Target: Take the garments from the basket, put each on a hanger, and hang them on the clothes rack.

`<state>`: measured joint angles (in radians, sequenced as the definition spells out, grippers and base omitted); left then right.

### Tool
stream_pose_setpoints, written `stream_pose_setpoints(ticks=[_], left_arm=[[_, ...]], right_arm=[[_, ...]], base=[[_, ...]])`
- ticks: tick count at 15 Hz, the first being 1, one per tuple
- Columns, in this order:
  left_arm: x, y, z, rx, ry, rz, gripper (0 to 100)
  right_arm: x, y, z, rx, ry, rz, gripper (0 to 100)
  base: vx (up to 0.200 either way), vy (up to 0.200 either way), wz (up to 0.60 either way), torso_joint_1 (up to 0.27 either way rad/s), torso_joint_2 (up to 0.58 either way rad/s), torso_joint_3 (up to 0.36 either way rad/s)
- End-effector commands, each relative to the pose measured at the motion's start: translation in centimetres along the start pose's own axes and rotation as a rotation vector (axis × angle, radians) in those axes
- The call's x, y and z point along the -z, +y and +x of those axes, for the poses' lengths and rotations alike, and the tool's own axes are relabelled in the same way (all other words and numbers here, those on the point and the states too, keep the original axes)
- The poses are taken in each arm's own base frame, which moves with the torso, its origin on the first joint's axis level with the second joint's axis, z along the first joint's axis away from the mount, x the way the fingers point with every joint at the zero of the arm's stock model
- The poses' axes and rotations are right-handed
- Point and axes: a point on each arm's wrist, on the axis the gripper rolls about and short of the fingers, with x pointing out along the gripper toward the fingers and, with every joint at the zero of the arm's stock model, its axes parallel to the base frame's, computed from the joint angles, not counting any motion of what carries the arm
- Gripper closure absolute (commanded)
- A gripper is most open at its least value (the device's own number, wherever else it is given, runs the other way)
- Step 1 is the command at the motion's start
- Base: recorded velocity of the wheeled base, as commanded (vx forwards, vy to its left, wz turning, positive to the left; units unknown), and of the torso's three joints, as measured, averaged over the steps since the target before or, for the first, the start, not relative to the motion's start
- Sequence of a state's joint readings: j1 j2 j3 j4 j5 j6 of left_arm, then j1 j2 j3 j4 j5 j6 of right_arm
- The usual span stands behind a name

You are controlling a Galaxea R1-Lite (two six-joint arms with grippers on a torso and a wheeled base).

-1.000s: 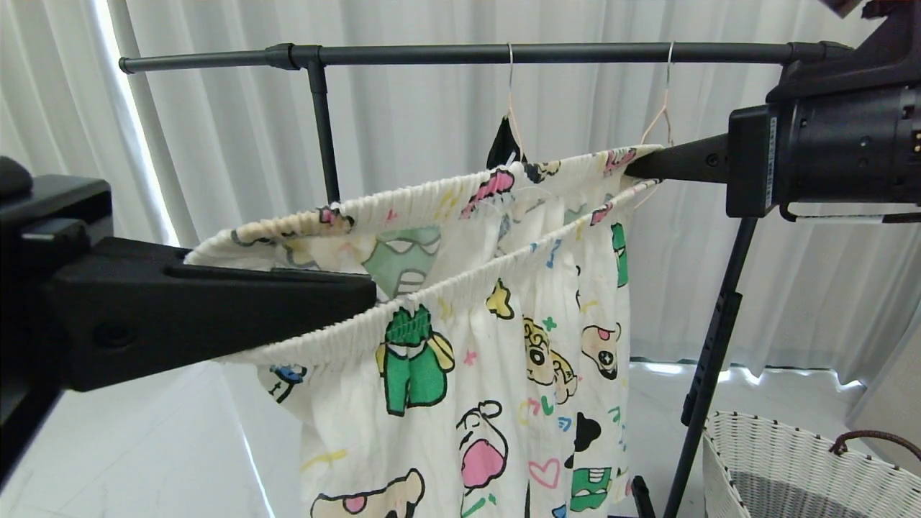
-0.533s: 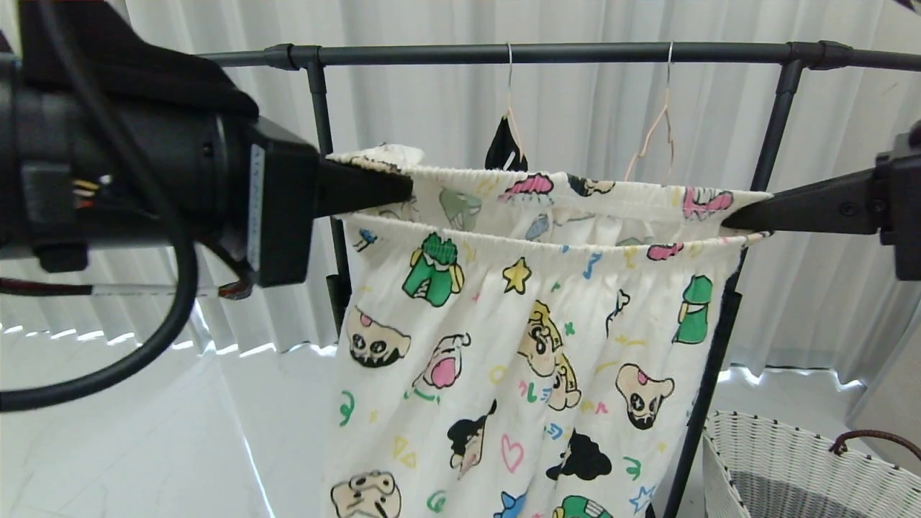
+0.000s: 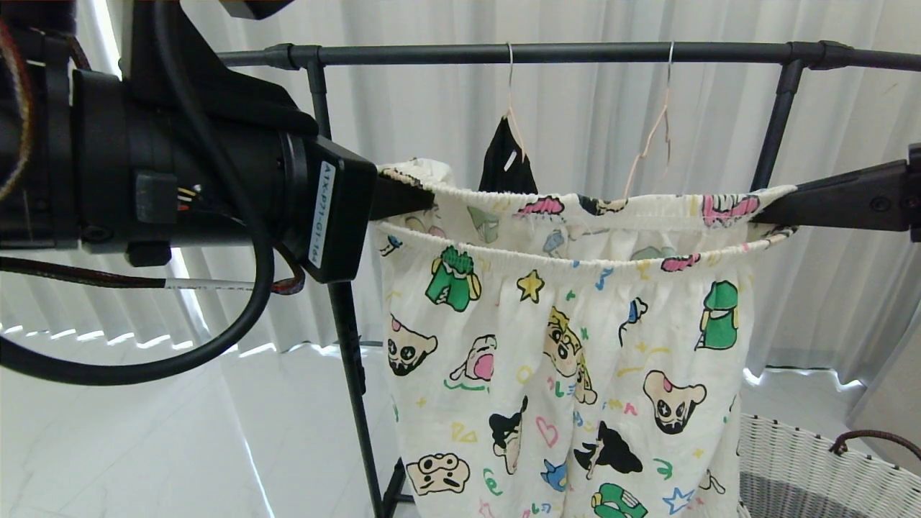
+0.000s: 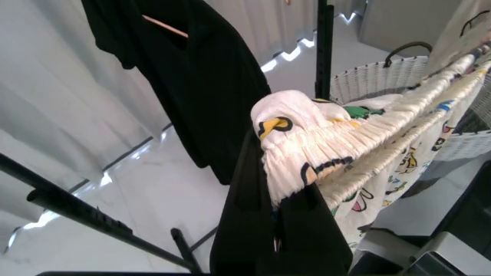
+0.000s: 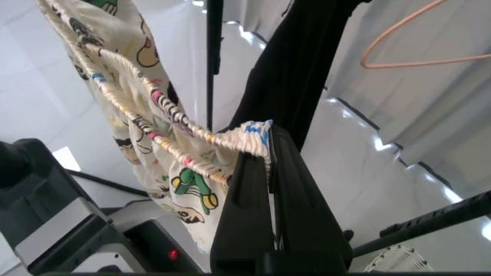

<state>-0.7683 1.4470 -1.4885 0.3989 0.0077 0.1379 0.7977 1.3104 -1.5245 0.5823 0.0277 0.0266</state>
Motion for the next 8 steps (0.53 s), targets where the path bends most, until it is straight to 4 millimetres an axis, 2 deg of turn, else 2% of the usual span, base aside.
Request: stream_pose_setpoints(ticks=[1,3,4,6,8], left_arm=[[0.0,0.0,0.0,0.000,0.000,0.000,100],[0.0,0.0,0.1,0.000,0.001,0.002,100],[0.0,0.0,0.1,-0.001,0.003,0.002,100],[0.1,0.1,0.3,-0.006,0.007,0.001,100],[0.2,0.2,0.7,-0.060,0.025,0.001,100]], right_arm=[[0.0,0.0,0.1,0.000,0.001,0.000,100],[0.0,0.0,0.0,0.000,0.001,0.001,100],[0.1,0.0,0.0,0.002,0.004,0.001,0],[0.2,0.1,-0.1,-0.004,0.008,-0.005,0],[1.3,0.6,-0.3,-0.036,0.032,-0.074,0]], base=[[0.000,0.000,0.00,0.000,0.00,0.000],[0.000,0.000,0.00,0.000,0.00,0.000],[0.000,0.000,0.00,0.000,0.00,0.000],[0.000,0.000,0.00,0.000,0.00,0.000],[0.000,0.000,0.00,0.000,0.00,0.000]])
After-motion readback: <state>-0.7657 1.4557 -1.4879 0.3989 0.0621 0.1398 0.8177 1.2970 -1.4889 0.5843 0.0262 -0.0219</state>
